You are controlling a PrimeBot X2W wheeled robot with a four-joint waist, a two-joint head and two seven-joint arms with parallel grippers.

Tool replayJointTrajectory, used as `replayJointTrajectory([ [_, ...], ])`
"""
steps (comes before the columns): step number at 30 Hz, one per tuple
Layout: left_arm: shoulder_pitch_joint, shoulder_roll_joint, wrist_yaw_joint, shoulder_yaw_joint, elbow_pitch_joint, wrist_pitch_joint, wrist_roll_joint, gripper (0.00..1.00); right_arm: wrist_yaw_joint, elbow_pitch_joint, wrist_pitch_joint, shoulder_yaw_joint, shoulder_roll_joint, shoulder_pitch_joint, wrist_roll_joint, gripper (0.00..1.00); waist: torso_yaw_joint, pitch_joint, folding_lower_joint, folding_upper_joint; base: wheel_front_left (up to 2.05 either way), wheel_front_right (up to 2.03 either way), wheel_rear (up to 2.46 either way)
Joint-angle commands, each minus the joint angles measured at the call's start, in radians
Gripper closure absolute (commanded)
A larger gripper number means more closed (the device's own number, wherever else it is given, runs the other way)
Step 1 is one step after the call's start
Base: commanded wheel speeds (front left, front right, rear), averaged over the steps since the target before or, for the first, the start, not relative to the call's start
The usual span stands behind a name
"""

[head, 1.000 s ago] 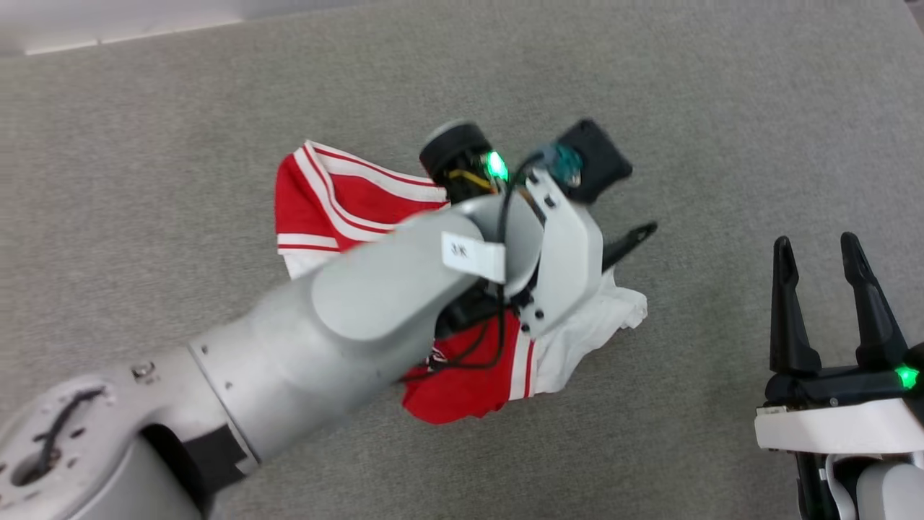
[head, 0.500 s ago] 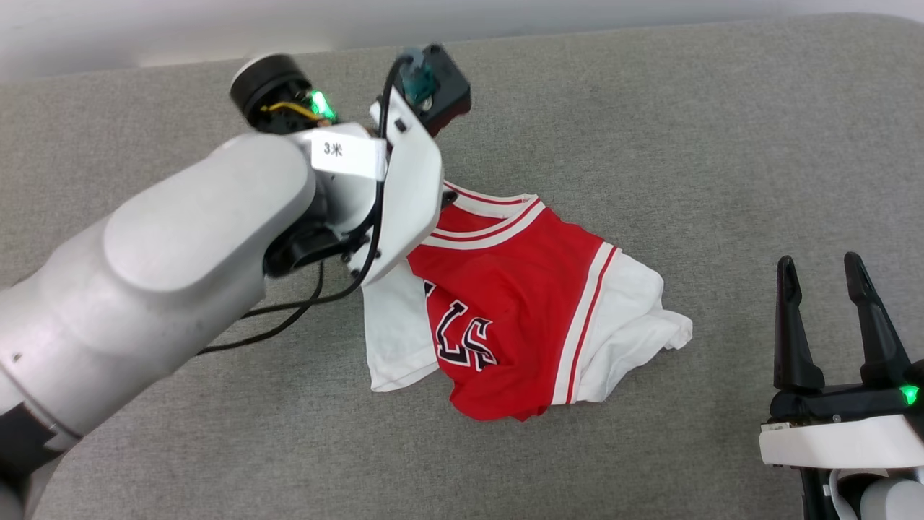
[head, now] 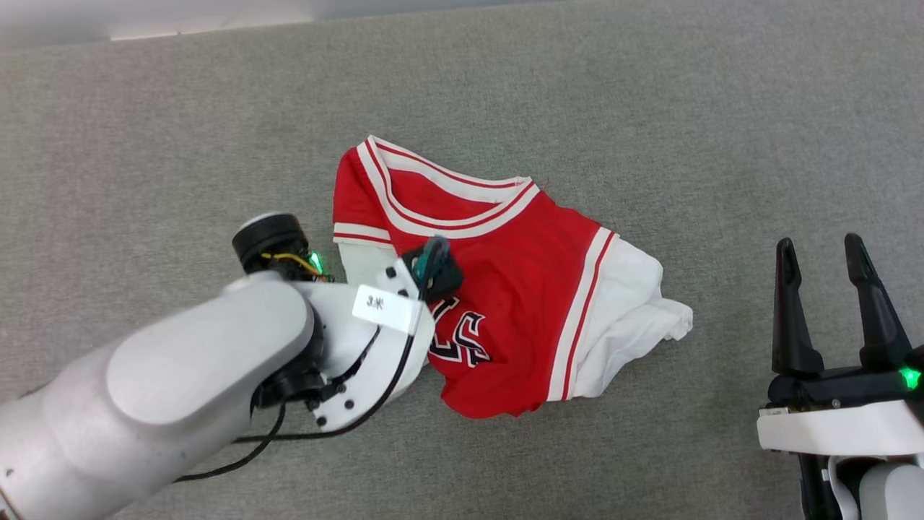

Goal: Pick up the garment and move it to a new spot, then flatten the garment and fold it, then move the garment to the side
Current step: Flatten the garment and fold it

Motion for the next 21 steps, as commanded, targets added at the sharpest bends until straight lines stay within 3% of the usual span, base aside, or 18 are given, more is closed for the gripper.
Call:
replayJointTrajectory([
  [1, 0.017, 0.005, 0.0, 0.001, -0.005, 0.011, 0.013, 0.0, 0.0, -0.002, -0.002, 0.001, 0.003, -0.009, 0.003, 0.0, -0.01, 0.014, 0.0, 0.0, 0.0, 0.0, 0.0],
  [9, 0.126, 0.028, 0.0, -0.01, -0.007, 0.08, 0.093, 0.0, 0.0, 0.0, -0.002, 0.008, 0.003, -0.036, 0.021, 0.0, -0.043, 0.058, 0.0, 0.0, 0.0, 0.0, 0.0],
  [10, 0.135, 0.029, 0.0, -0.012, -0.013, 0.084, 0.091, 1.0, 0.0, 0.001, -0.002, 0.007, 0.003, -0.037, 0.023, 0.0, -0.044, 0.059, 0.0, 0.0, 0.0, 0.0, 0.0],
  [14, 0.106, 0.051, 0.0, -0.011, -0.039, 0.049, 0.099, 1.0, 0.0, 0.004, -0.002, -0.002, 0.003, -0.029, 0.022, 0.0, -0.039, 0.052, 0.0, 0.0, 0.0, 0.0, 0.0],
  [21, 0.014, 0.122, 0.0, 0.001, -0.03, -0.101, 0.094, 1.0, 0.0, 0.011, -0.002, -0.011, 0.003, -0.004, 0.012, 0.0, 0.001, 0.0, 0.0, 0.0, 0.0, 0.0, 0.0],
])
